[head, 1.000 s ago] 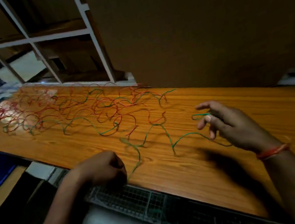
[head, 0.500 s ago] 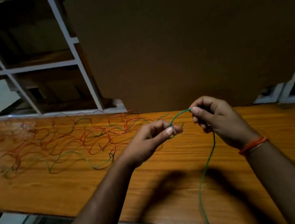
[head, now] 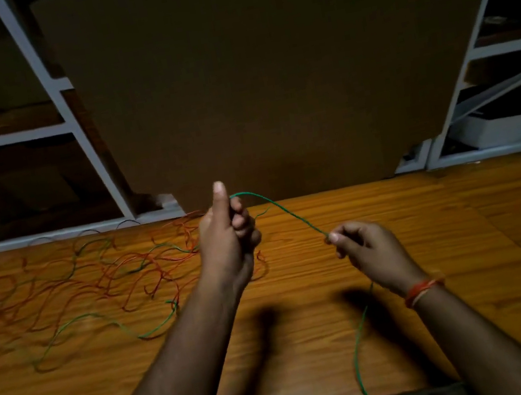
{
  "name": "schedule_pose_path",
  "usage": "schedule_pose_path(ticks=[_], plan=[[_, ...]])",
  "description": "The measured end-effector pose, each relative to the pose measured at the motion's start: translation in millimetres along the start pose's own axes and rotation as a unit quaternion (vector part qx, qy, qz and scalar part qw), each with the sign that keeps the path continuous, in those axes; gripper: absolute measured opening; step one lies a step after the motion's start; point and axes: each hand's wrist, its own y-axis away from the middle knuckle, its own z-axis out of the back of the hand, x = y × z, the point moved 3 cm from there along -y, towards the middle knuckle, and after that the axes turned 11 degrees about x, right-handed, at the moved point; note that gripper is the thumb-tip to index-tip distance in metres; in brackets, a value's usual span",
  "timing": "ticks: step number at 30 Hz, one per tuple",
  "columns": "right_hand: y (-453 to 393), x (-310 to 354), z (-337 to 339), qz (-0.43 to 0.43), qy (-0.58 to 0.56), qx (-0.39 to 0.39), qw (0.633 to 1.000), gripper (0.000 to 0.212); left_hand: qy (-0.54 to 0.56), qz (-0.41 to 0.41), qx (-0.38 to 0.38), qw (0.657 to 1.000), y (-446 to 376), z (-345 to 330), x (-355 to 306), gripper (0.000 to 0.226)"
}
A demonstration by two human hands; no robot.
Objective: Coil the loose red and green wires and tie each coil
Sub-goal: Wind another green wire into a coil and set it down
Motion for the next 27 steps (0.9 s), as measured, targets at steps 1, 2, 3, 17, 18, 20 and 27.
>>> schedule_pose_path(ticks=[1, 2, 3, 17, 18, 20, 27], plan=[[4, -7, -6, -0.013, -0.012, 0.01, 1.0, 0.016, 0.047, 0.006, -0.011, 0.999, -7, 3, 0, 0.039], [9, -14, -12, -0.026, -0.031, 0.012, 0.999, 0.016, 0.097, 0.013, -0.014, 0.995, -14, 6, -1, 0.038], [13, -19, -15, -0.037, -0.051, 0.002, 0.998, 0.016, 0.141, 0.019, -0.013, 0.99, -21, 8, -3, 0.036], [66, -48, 12, -0.03, 0.069, -0.033, 0.997, 0.014, 0.14, -0.098, -0.021, 0.985, -37, -2, 2, 0.037], [68, -45, 18, -0.008, 0.094, -0.007, 0.996, 0.012, 0.108, -0.093, -0.016, 0.99, -35, -8, 9, 0.037], [69, -33, 31, 0.044, 0.145, 0.058, 0.987, 0.009, 0.028, -0.071, 0.011, 0.997, -28, -21, 27, 0.035], [53, 21, 89, 0.184, 0.162, 0.086, 0.966, 0.017, -0.284, 0.041, 0.161, 0.944, 4, -60, 85, 0.032]])
